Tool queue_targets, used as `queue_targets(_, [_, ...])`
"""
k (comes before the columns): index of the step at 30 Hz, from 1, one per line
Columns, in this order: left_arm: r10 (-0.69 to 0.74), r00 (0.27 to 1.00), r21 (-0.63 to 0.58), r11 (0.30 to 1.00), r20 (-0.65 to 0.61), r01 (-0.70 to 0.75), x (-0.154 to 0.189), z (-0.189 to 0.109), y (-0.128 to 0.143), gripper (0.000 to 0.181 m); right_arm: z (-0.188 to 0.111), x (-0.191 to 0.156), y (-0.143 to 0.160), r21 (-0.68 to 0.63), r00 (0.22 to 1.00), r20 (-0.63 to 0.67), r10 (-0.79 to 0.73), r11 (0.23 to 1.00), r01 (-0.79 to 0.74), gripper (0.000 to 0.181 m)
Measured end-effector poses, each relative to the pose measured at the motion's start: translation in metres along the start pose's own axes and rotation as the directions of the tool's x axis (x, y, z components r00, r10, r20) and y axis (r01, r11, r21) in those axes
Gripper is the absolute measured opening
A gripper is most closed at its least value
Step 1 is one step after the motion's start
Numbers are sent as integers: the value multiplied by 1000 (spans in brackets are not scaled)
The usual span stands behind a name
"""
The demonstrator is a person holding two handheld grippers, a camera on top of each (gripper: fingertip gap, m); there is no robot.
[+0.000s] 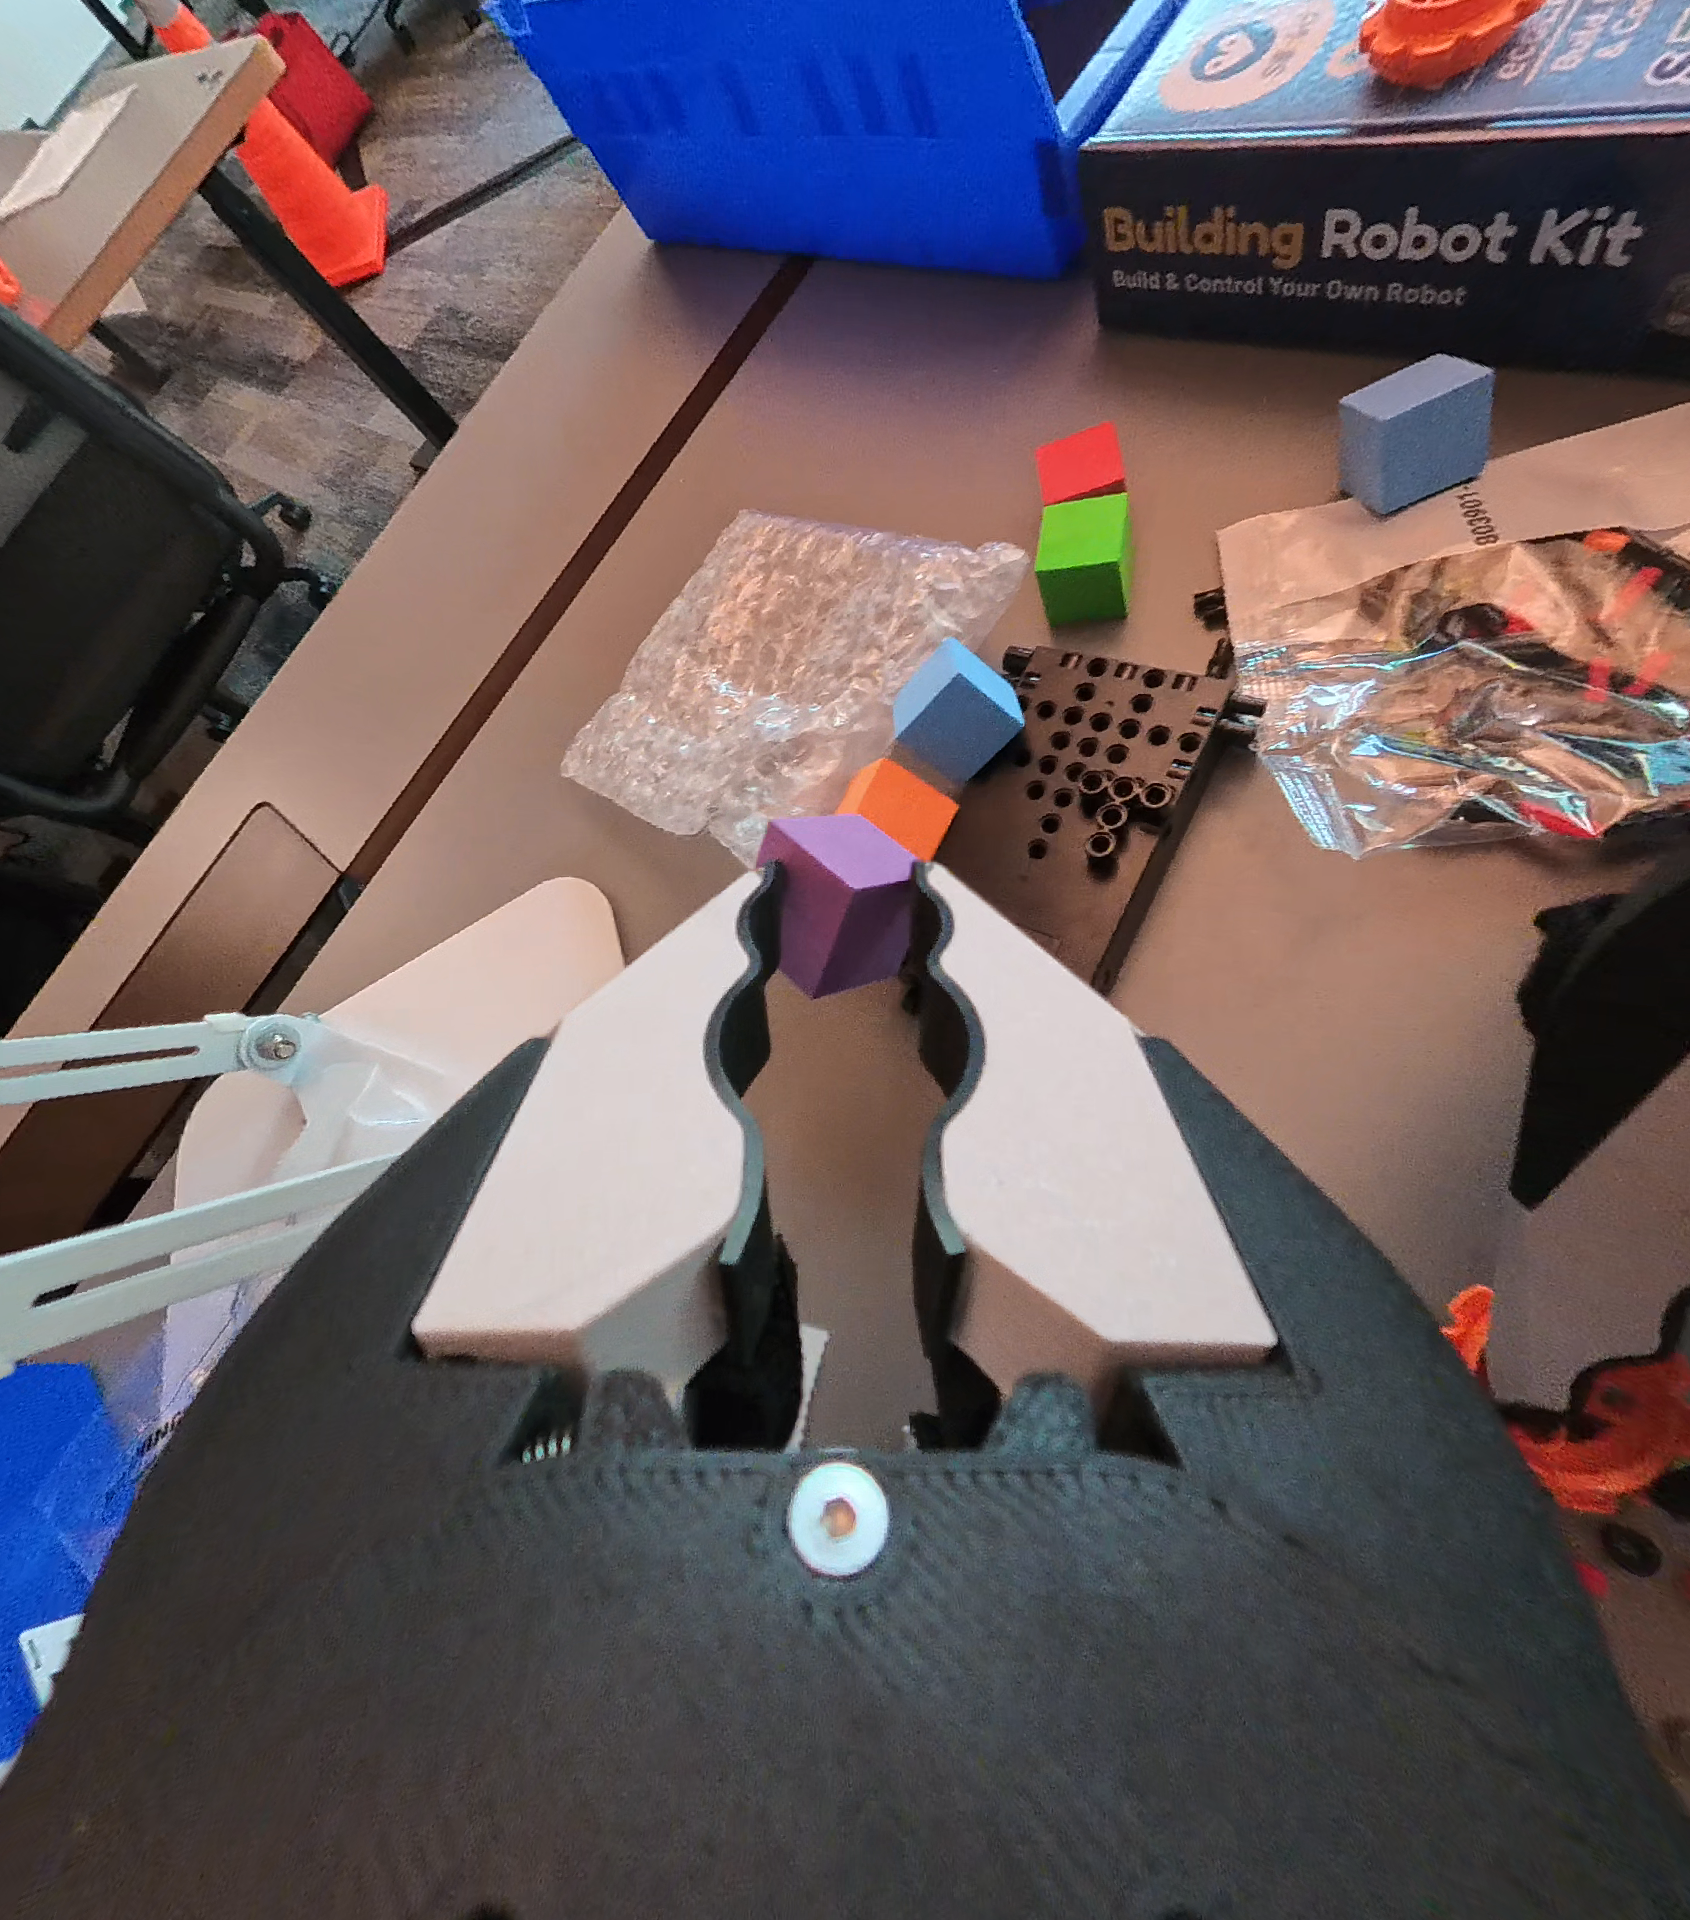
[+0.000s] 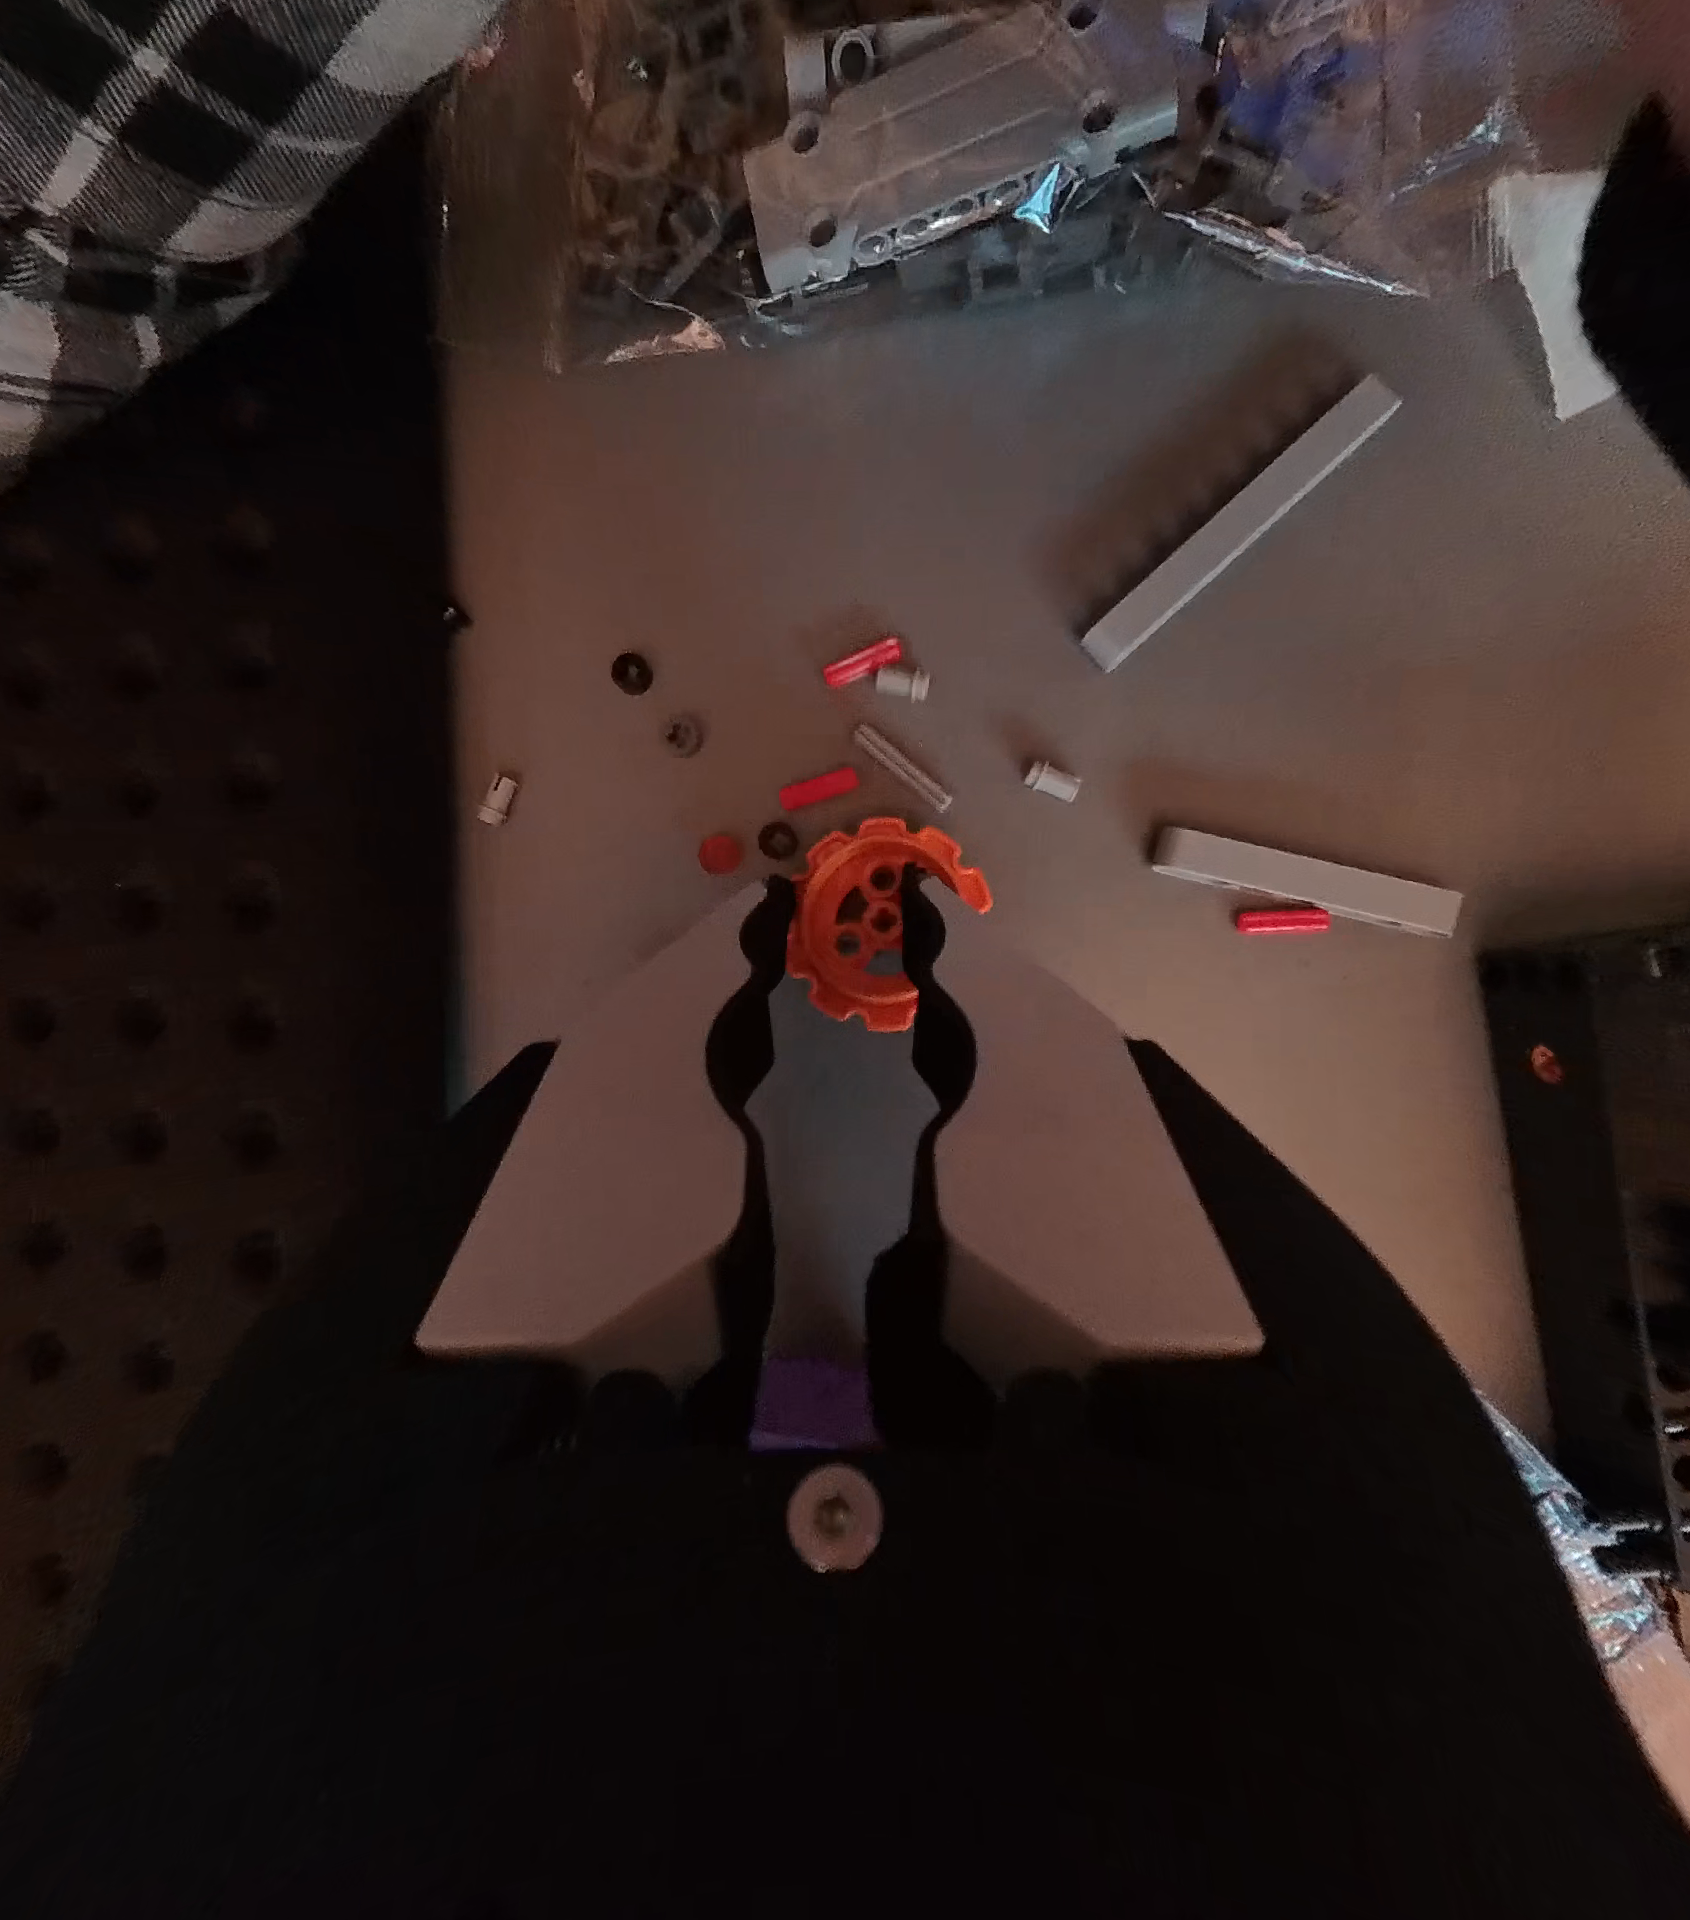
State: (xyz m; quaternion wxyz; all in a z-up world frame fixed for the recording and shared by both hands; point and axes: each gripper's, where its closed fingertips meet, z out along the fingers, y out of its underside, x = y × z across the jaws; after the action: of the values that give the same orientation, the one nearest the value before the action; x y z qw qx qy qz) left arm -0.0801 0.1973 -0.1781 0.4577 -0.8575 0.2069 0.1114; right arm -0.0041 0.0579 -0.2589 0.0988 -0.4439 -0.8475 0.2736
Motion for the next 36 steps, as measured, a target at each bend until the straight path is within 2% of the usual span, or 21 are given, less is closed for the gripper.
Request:
queue_targets(6, [-15,1000,17,1000,13,15,-6,-5,-2,22,-9,16,14,-68,998,-57,-8,998,4,20])
queue_targets(12, [-18,999,17,1000,27,18,-10,-10,-1,22,-23,40,27,-78,990,-137,26,996,-37,22])
queue_targets(17, [-18,999,12,1000,30,18,-11,-10,1,22,-30,29,17,-39,992,-123,-11,999,6,23])
queue_targets(23, [-18,999,8,1000,39,18,-13,-10,2,22,-15,13,6,-39,995,-80,-67,997,64,23])
queue_targets(28, [-39,998,18,999,57,38,-22,-16,4,22,-14,33,2,-15,992,-122,-34,999,33,21])
queue_targets(33, [-67,994,25,998,81,65,-32,-21,7,22,-20,67,-4,38,981,-187,53,998,-47,35])
queue_targets(36, [-71,993,20,997,91,69,-35,-22,10,22,-11,77,-4,12,978,-205,48,999,-47,42])
